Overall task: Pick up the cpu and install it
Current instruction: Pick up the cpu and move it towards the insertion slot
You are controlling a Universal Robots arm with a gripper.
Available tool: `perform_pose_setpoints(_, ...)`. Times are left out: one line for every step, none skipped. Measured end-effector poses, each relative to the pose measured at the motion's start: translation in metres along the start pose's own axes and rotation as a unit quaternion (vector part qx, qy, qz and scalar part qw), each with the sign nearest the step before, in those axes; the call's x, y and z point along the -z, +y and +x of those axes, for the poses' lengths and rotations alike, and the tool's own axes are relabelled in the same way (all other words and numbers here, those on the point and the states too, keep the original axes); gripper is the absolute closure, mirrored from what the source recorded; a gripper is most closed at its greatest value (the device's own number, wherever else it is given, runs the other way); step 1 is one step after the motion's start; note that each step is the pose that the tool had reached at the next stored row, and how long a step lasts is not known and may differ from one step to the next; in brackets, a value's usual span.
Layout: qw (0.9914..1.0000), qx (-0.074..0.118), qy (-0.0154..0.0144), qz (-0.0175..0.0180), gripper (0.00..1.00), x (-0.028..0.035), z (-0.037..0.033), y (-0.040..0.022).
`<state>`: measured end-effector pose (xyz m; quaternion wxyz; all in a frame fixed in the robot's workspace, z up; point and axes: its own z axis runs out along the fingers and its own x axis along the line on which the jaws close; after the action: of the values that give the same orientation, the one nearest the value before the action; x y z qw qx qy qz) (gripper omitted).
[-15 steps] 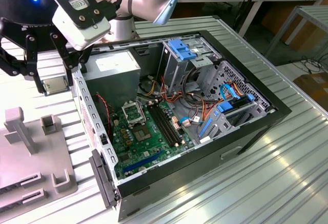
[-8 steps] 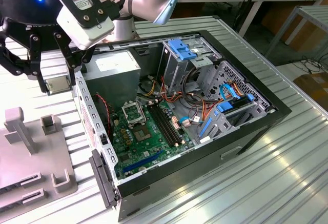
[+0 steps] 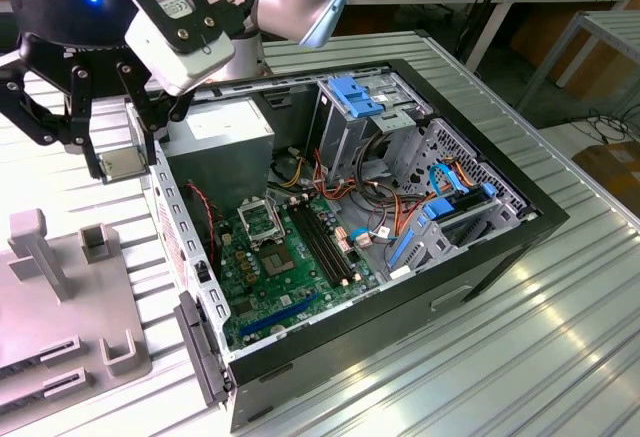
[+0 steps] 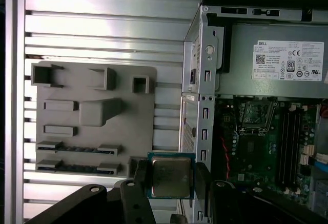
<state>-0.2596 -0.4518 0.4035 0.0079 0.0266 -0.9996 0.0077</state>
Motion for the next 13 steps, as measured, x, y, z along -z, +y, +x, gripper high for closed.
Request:
perform_pose_setpoints(1.0, 0.0, 0.0, 0.0, 0.53, 0.0, -0.0006, 0.0)
perform_pose_setpoints(1.0, 0.0, 0.0, 0.0, 0.53, 0.0, -0.0011, -0.0001)
perform_pose_setpoints(1.0, 0.0, 0.0, 0.0, 0.53, 0.0, -0.0019, -0.0001)
perform_pose_setpoints(1.0, 0.0, 0.0, 0.0, 0.53, 0.0, -0.0025, -0.0001)
perform_pose_setpoints(1.0, 0.0, 0.0, 0.0, 0.53, 0.0, -0.0034, -0.0002)
perform_pose_setpoints(1.0, 0.0, 0.0, 0.0, 0.53, 0.0001, -0.0041, -0.0002)
perform_pose_setpoints(1.0, 0.0, 0.0, 0.0, 0.53, 0.0001, -0.0057, -0.0003)
perform_pose_setpoints(1.0, 0.0, 0.0, 0.0, 0.53, 0.0001, -0.0066, -0.0004)
perform_pose_setpoints(1.0, 0.0, 0.0, 0.0, 0.53, 0.0001, -0.0073, -0.0004)
perform_pose_setpoints(1.0, 0.0, 0.0, 0.0, 0.53, 0.0001, -0.0084, -0.0004)
perform_pose_setpoints(1.0, 0.0, 0.0, 0.0, 0.53, 0.0001, -0.0091, -0.0005)
perform_pose_setpoints(1.0, 0.0, 0.0, 0.0, 0.53, 0.0001, -0.0097, -0.0005)
perform_pose_setpoints(1.0, 0.0, 0.0, 0.0, 0.53, 0.0001, -0.0103, -0.0005)
